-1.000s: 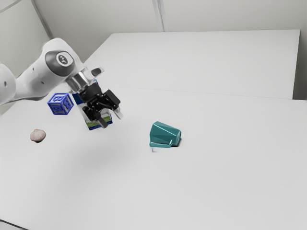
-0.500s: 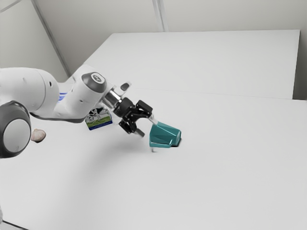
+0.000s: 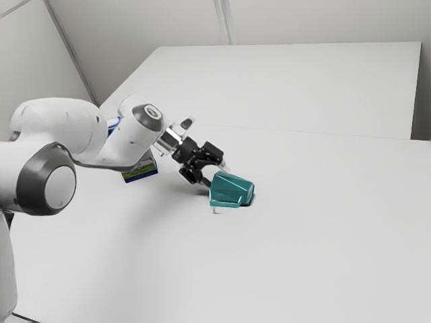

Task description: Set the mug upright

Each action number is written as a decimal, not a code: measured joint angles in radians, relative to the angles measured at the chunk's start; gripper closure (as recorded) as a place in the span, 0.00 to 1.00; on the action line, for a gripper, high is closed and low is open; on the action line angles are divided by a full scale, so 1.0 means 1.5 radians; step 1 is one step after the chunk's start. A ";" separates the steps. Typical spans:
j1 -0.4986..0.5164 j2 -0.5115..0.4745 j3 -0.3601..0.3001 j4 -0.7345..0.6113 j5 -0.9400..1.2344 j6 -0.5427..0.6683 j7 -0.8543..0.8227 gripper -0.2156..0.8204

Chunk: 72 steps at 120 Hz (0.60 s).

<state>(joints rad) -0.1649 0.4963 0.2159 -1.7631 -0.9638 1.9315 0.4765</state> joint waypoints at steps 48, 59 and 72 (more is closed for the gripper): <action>-0.003 -0.030 -0.025 -0.039 -0.044 0.004 0.014 0.49; -0.004 -0.041 -0.030 -0.039 -0.045 0.005 0.012 0.59; -0.004 -0.049 -0.036 -0.039 -0.042 0.005 0.007 0.72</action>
<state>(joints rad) -0.1710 0.4233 0.1618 -1.8214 -1.0272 1.9397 0.4868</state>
